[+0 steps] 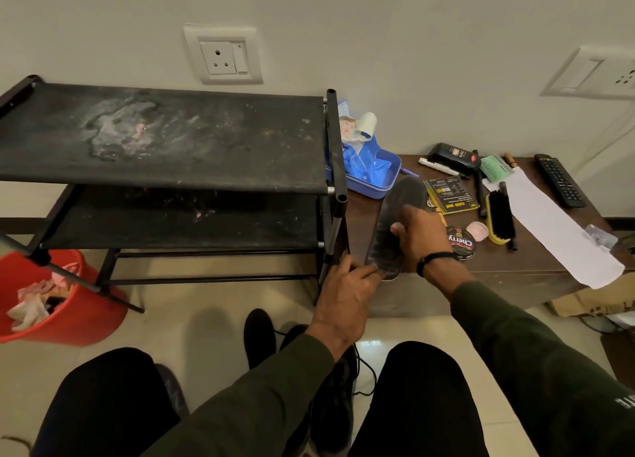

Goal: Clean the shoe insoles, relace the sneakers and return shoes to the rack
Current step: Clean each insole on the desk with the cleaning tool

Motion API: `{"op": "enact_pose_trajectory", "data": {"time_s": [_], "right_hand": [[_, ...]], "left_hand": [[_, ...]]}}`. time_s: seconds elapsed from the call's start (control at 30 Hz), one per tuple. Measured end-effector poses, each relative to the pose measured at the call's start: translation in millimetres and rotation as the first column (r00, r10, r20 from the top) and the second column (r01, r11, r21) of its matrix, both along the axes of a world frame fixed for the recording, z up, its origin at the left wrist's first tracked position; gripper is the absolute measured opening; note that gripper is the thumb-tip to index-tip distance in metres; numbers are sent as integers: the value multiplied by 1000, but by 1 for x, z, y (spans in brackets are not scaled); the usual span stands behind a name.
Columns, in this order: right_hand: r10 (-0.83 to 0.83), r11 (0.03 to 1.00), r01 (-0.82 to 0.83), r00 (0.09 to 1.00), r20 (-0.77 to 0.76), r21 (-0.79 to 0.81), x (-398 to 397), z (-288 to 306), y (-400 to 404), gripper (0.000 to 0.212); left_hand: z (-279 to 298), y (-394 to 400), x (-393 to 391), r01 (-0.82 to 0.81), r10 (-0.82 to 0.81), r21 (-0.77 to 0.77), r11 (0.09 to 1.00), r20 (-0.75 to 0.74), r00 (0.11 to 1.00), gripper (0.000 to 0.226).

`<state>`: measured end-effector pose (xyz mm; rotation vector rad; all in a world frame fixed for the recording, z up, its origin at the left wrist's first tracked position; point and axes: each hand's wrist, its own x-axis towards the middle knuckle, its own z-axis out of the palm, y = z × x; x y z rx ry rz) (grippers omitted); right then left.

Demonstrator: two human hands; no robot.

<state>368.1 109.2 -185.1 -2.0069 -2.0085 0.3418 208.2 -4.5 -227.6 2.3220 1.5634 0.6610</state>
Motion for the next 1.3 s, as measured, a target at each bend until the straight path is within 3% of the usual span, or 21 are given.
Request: {"op": "enact_pose_trajectory", "data": {"time_s": [0.07, 0.17, 0.33, 0.4, 0.63, 0.77, 1.07, 1.2, 1.3], "right_hand": [[29, 999, -24, 995, 99, -47, -1, -2, 13, 16], [19, 998, -11, 992, 123, -65, -5, -3, 14, 15], [361, 933, -355, 920, 156, -66, -17, 6, -43, 4], [412, 911, -406, 894, 174, -71, -16, 4, -43, 5], [182, 982, -189, 969, 167, 29, -36, 3, 29, 14], [105, 993, -110, 987, 123, 41, -38, 4, 19, 11], [327, 945, -323, 937, 123, -55, -23, 1, -35, 9], [210, 978, -209, 972, 108, -16, -19, -3, -1, 6], [104, 994, -102, 988, 116, -27, -16, 0, 36, 4]], "left_hand": [[8, -4, -2, -10, 12, 21, 1000, -81, 997, 50], [19, -6, -2, -10, 17, 42, 999, -169, 986, 53], [24, -4, 6, -43, 39, -26, 999, -151, 988, 41], [21, 2, 7, -24, 16, -53, 998, -142, 990, 36], [41, 3, -2, -12, -21, -155, 988, -210, 978, 40], [61, -10, -1, -23, -30, -176, 984, -295, 955, 47], [63, -2, -11, -4, -55, -226, 974, -253, 966, 31], [63, 1, -9, 1, -62, -224, 975, -263, 963, 17], [59, 3, -6, -5, -54, -214, 977, -266, 962, 26]]}}
